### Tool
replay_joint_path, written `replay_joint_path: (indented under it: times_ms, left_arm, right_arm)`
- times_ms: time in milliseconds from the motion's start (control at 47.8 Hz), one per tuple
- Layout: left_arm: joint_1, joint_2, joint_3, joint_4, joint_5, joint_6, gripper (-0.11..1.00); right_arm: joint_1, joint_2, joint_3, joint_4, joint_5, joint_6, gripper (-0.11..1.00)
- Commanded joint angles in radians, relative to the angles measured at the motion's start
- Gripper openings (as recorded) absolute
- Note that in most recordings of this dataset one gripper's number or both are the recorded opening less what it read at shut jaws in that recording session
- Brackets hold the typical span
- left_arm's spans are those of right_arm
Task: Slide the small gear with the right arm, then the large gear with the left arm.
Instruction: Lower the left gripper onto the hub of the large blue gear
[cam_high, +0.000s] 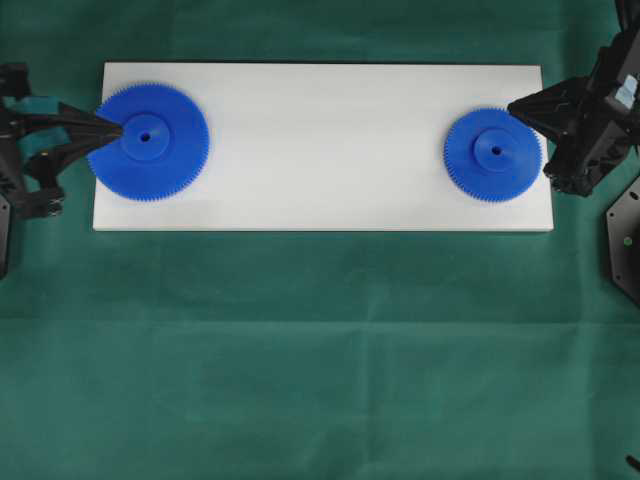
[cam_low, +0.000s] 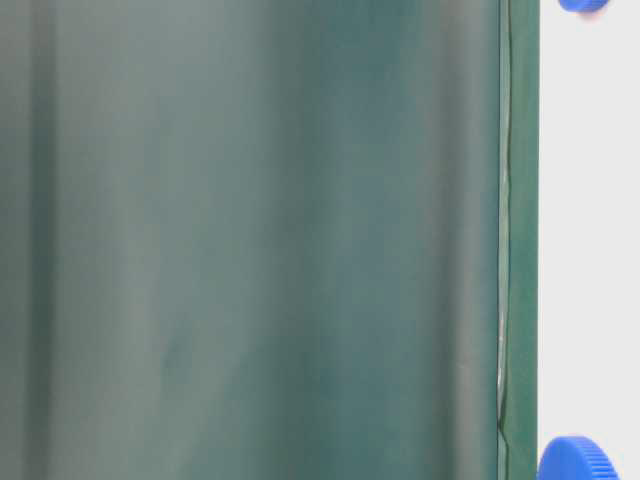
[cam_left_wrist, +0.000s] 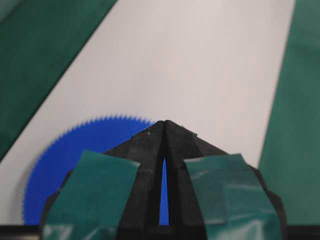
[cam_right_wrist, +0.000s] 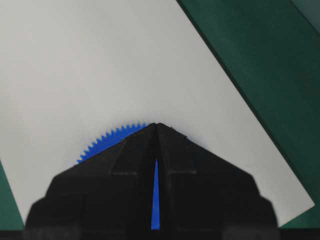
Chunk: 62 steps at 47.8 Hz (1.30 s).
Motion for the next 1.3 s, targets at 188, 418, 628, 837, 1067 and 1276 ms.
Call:
replay_joint_path:
  times_ms: [188, 418, 628, 837, 1067, 1276]
  left_arm:
    - [0.074, 0.156, -0.043, -0.003, -0.005, 0.005, 0.00]
    - [0.089, 0.299, -0.084, -0.003, -0.005, 0.008, 0.00]
    - [0.132, 0.402, -0.103, -0.003, -0.002, 0.011, 0.00]
    - [0.147, 0.449, -0.110, -0.003, 0.020, 0.011, 0.00]
    - [0.146, 0.480, -0.115, -0.003, 0.025, 0.009, 0.00]
    - [0.146, 0.514, -0.121, -0.003, 0.023, 0.006, 0.00]
  right_arm:
    - [-0.002, -0.055, -0.009, -0.003, -0.031, -0.003, 0.51]
    - [-0.002, -0.104, -0.008, -0.003, -0.043, -0.005, 0.51]
    - [0.002, -0.114, 0.003, -0.003, -0.043, -0.006, 0.51]
    - [0.006, -0.114, 0.005, -0.003, -0.043, -0.006, 0.51]
    - [0.005, -0.114, 0.006, -0.014, -0.043, -0.006, 0.51]
    - [0.006, -0.114, 0.005, -0.015, -0.043, -0.006, 0.51]
